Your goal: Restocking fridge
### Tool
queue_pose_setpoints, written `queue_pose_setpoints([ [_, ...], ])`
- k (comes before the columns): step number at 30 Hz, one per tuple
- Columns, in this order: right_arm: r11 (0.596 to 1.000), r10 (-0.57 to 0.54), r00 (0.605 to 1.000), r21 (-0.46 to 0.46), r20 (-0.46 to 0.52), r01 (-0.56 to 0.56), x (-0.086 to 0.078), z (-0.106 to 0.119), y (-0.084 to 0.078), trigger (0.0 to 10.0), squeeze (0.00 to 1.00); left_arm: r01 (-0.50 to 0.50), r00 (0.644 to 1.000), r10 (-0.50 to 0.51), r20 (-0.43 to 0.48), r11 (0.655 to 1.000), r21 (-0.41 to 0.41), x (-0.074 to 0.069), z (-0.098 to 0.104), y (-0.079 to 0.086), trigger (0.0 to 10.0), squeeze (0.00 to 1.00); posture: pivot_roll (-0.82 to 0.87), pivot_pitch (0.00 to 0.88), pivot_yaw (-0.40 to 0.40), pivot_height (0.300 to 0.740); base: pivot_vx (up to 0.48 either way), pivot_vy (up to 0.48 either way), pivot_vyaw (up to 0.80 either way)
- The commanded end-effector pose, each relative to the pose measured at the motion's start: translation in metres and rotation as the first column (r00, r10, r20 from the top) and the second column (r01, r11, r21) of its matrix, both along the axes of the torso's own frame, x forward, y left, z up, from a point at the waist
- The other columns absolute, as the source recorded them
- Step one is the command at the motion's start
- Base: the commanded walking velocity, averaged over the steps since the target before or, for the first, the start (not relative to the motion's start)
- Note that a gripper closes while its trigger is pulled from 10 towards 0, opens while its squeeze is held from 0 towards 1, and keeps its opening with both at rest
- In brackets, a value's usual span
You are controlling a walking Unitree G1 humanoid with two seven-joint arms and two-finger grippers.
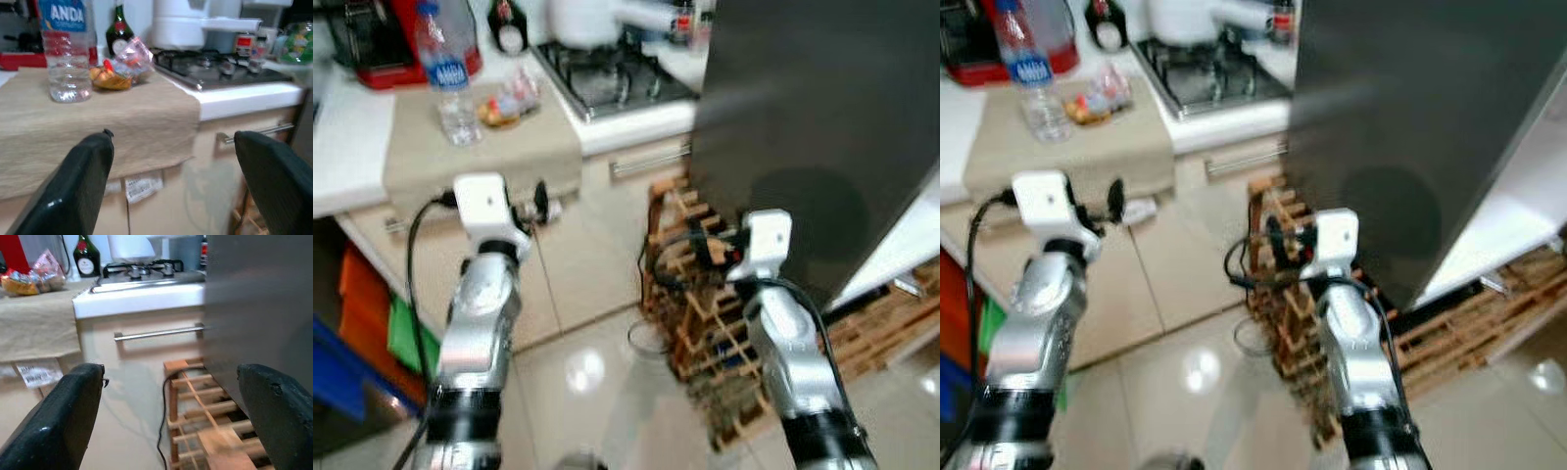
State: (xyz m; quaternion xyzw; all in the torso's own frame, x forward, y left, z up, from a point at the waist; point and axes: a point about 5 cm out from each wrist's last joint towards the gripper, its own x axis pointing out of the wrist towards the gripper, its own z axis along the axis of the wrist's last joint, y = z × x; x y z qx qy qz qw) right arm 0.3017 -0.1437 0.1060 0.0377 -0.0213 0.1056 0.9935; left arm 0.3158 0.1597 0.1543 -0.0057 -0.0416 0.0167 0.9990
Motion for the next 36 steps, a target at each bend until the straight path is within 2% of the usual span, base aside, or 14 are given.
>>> queue_pose_setpoints([
  [1, 1.0, 0.004, 1.0, 0.022, 0.024, -0.004, 0.002, 0.007, 0.003, 10.0, 0.0, -0.054, 0.998, 0.057, -0.042, 0.997, 0.063, -0.001, -0.007, 0.012, 10.0, 0.0, -0.02, 0.0, 0.022, 0.74, 0.0, 0.0, 0.59],
  [4, 1.0, -0.001, 1.0, 0.024, 0.028, 0.0, 0.002, 0.008, 0.002, 10.0, 0.0, -0.049, 0.996, 0.056, -0.064, 0.994, 0.095, -0.004, -0.012, 0.02, 10.0, 0.0, -0.02, 0.0, 0.024, 0.74, 0.0, 0.0, 0.59],
  [5, 1.0, -0.012, 0.999, 0.022, 0.035, 0.011, 0.001, 0.009, -0.002, 10.0, 0.0, -0.013, 0.989, 0.035, -0.143, 0.988, 0.156, -0.015, -0.028, 0.034, 10.0, 0.0, -0.02, 0.0, 0.024, 0.74, 0.0, 0.0, 0.58],
  [7, 1.0, -0.027, 0.999, 0.013, 0.036, 0.026, 0.0, 0.009, -0.009, 10.0, 0.0, 0.039, 0.968, 0.015, -0.25, 0.978, 0.207, -0.028, -0.048, 0.044, 10.0, 0.0, -0.01, 0.0, 0.021, 0.74, 0.0, 0.0, 0.57],
  [8, 1.0, -0.027, 0.999, 0.013, 0.036, 0.026, 0.0, 0.009, -0.009, 10.0, 0.0, 0.039, 0.968, 0.015, -0.25, 0.978, 0.207, -0.028, -0.048, 0.044, 10.0, 0.0, -0.01, 0.0, 0.021, 0.74, 0.0, 0.0, 0.57],
  [10, 0.999, -0.045, 0.998, -0.005, 0.033, 0.045, -0.002, 0.008, -0.018, 10.0, 0.0, 0.072, 0.956, -0.014, -0.292, 0.979, 0.189, -0.041, -0.057, 0.046, 10.0, 0.0, -0.01, 0.0, 0.012, 0.74, 0.0, 0.0, 0.56],
  [12, 0.999, -0.053, 0.998, -0.008, 0.027, 0.053, -0.003, 0.007, -0.023, 10.0, 0.0, 0.103, 0.963, -0.053, -0.266, 0.979, 0.175, -0.044, -0.055, 0.033, 10.0, 0.0, 0.01, 0.0, -0.01, 0.74, 0.0, 0.0, 0.56],
  [14, 0.999, -0.043, 0.999, -0.005, 0.021, 0.043, -0.001, 0.006, -0.023, 10.0, 0.0, 0.091, 0.977, -0.051, -0.208, 0.978, 0.189, -0.041, -0.047, 0.022, 10.0, 0.0, 0.01, 0.0, -0.017, 0.74, 0.0, 0.0, 0.55],
  [16, 0.999, -0.035, 0.999, -0.005, 0.019, 0.035, 0.0, 0.006, -0.021, 10.0, 0.0, 0.078, 0.982, -0.04, -0.186, 0.976, 0.201, -0.04, -0.044, 0.02, 10.0, 0.0, 0.01, 0.0, -0.017, 0.74, 0.0, 0.0, 0.55],
  [19, 1.0, -0.009, 1.0, 0.002, 0.024, 0.009, 0.006, 0.009, -0.014, 10.0, 0.0, 0.06, 0.988, -0.036, -0.149, 0.984, 0.165, -0.034, -0.035, 0.015, 10.0, 0.0, 0.02, 0.0, -0.032, 0.74, 0.0, 0.0, 0.55],
  [24, 1.0, -0.021, 0.999, 0.012, 0.039, 0.021, 0.008, 0.011, -0.011, 10.0, 0.0, 0.052, 0.995, -0.037, -0.095, 0.986, 0.161, -0.023, -0.019, 0.018, 10.0, 0.0, 0.03, 0.0, -0.024, 0.74, 0.0, 0.0, 0.53],
  [28, 0.996, -0.089, 0.996, 0.016, 0.02, 0.089, 0.007, 0.006, -0.015, 10.0, 0.0, 0.097, 0.995, -0.095, -0.021, 0.979, 0.176, -0.017, -0.003, 0.011, 10.0, 0.0, 0.02, 0.0, -0.006, 0.74, 0.0, 0.0, 0.0],
  [31, 0.997, -0.078, 0.996, 0.014, 0.037, 0.078, 0.004, 0.007, -0.012, 10.0, 0.0, 0.141, 0.99, -0.143, -0.001, 0.973, 0.184, -0.014, 0.001, 0.001, 10.0, 0.0, 0.01, 0.0, 0.01, 0.74, 0.0, 0.0, 0.46],
  [36, 0.996, -0.087, 0.995, 0.026, 0.038, 0.086, 0.003, 0.006, -0.011, 10.0, 0.0, 0.156, 0.987, -0.162, 0.013, 0.966, 0.205, -0.011, 0.005, -0.004, 10.0, 0.0, 0.01, 0.0, 0.017, 0.74, 0.0, 0.0, 0.65],
])
